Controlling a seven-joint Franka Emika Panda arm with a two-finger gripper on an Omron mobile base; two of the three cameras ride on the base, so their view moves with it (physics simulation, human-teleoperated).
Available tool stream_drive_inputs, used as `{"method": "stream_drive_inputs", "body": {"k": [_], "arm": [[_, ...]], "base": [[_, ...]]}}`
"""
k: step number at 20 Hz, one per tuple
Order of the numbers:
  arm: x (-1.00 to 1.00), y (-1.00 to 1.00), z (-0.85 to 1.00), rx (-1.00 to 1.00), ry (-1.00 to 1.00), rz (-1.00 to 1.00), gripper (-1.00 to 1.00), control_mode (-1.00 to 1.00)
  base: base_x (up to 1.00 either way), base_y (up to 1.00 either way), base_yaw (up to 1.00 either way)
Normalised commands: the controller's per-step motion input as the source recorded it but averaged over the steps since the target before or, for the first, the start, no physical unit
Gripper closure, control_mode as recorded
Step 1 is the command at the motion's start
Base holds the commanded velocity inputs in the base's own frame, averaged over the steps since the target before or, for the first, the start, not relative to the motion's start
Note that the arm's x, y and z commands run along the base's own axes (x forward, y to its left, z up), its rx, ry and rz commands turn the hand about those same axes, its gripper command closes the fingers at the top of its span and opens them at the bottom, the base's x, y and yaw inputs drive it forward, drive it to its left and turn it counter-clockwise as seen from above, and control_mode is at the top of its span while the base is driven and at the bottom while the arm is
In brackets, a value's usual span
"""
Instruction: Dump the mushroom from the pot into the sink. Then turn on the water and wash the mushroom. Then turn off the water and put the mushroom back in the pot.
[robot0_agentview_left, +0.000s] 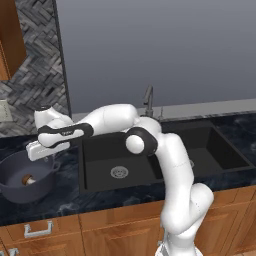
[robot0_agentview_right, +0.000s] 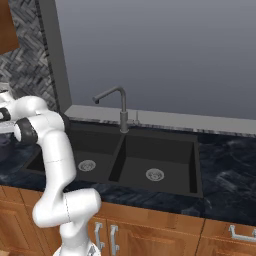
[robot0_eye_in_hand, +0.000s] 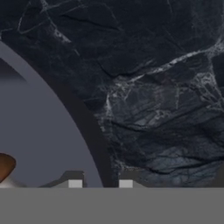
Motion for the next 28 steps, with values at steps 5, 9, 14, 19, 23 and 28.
{"method": "stream_drive_inputs", "body": {"k": [5,9,14,19,23,28], "arm": [[-0.4,0.0,-0.17,0.0,-0.02,-0.01,1.0,-1.0],[-0.38,-0.14,0.0,0.0,-0.12,-0.12,1.0,-1.0],[-0.2,-0.43,0.11,0.0,-0.11,-0.3,1.0,-1.0],[-0.07,-0.68,0.28,0.03,-0.07,-0.42,1.0,-1.0],[-0.14,-0.84,0.31,0.07,-0.06,-0.47,1.0,-1.0],[-0.17,-0.78,0.26,0.07,-0.05,-0.42,1.0,-1.0]], "base": [[0.0,0.0,0.0],[0.0,0.0,0.0],[0.0,0.0,0.0],[0.0,0.0,0.0],[0.0,0.0,0.0],[0.0,0.0,0.0]]}}
